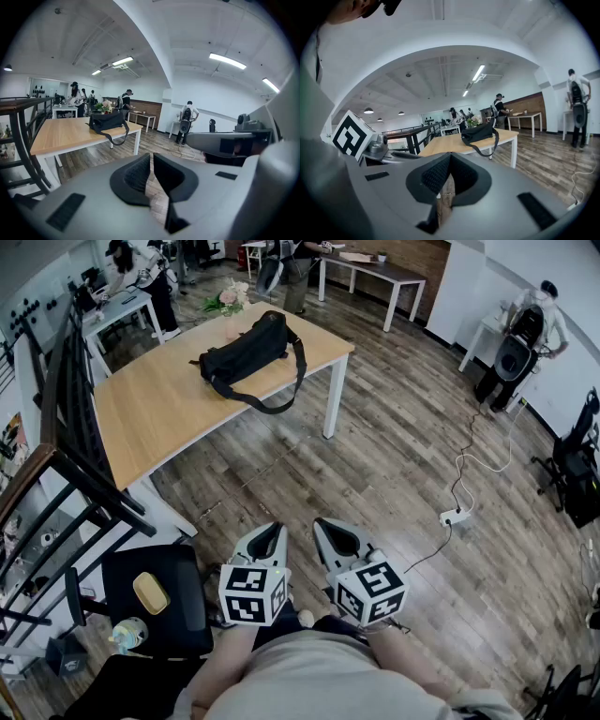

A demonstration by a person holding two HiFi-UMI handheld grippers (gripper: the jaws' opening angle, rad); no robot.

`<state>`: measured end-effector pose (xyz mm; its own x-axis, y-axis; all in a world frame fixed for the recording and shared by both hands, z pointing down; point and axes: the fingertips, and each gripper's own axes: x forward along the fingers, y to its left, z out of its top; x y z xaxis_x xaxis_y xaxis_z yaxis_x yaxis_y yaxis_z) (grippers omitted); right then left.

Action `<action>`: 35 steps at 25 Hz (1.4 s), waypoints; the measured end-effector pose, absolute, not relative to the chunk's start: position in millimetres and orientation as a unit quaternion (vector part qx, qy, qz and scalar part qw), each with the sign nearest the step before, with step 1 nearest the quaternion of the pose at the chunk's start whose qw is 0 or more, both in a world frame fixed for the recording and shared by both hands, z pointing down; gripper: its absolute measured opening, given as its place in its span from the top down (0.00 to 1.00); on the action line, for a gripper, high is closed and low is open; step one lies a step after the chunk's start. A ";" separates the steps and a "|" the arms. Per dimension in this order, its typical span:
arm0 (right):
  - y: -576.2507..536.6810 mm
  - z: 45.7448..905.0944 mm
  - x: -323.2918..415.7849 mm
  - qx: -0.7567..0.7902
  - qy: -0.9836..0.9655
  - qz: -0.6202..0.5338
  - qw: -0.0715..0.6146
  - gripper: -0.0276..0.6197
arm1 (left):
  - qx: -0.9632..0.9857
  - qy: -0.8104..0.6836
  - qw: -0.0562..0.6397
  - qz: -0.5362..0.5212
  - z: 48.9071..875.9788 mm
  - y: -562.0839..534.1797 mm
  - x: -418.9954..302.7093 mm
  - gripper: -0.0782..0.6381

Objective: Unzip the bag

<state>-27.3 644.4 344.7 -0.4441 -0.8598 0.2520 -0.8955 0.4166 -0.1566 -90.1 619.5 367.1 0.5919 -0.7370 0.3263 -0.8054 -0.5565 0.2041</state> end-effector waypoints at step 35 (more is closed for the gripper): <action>578.1 362.8 20.7 0.551 -0.816 0.167 0.057 0.84 | 0.891 -0.401 0.197 0.076 383.1 549.4 -71.2 0.68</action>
